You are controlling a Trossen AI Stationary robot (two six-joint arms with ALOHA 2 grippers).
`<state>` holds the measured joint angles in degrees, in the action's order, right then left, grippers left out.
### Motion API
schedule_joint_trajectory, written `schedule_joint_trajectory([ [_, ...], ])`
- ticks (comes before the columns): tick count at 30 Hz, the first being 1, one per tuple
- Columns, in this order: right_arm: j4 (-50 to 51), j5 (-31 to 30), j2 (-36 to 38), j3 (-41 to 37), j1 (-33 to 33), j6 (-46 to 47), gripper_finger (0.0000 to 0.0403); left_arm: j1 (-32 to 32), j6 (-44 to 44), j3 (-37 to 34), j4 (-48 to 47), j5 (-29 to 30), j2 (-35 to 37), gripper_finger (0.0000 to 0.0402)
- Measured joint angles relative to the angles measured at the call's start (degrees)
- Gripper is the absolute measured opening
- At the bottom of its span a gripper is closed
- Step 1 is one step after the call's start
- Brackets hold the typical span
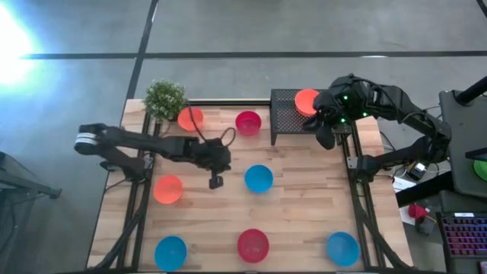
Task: Pick & Place Mini bowls
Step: Put the top blue bowl on the shelf
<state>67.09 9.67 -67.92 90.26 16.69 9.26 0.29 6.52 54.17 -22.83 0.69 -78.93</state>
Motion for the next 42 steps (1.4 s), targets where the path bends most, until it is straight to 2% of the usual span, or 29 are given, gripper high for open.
schedule_joint_trajectory([
  [8, -0.6, -0.2, -2.6, -4.2, -4.3, 0.5, 0.0118, -0.2, 1.1, 0.0, -3.7, 3.5, 10.9, 0.0],
  [18, -10.3, -0.6, -11.6, -10.3, -9.1, 0.8, 0.0139, -0.2, 1.1, 0.0, -4.2, 5.0, 18.3, 0.0],
  [29, -12.7, -0.7, -25.6, -10.8, -11.4, -6.0, 0.0139, -0.2, -0.2, -0.1, -10.4, 5.5, 21.1, 0.0],
  [42, -18.8, -0.7, -38.4, -10.8, -11.4, -6.5, 0.0135, -0.2, -0.3, -0.1, -11.9, 5.5, 21.2, 0.0],
])
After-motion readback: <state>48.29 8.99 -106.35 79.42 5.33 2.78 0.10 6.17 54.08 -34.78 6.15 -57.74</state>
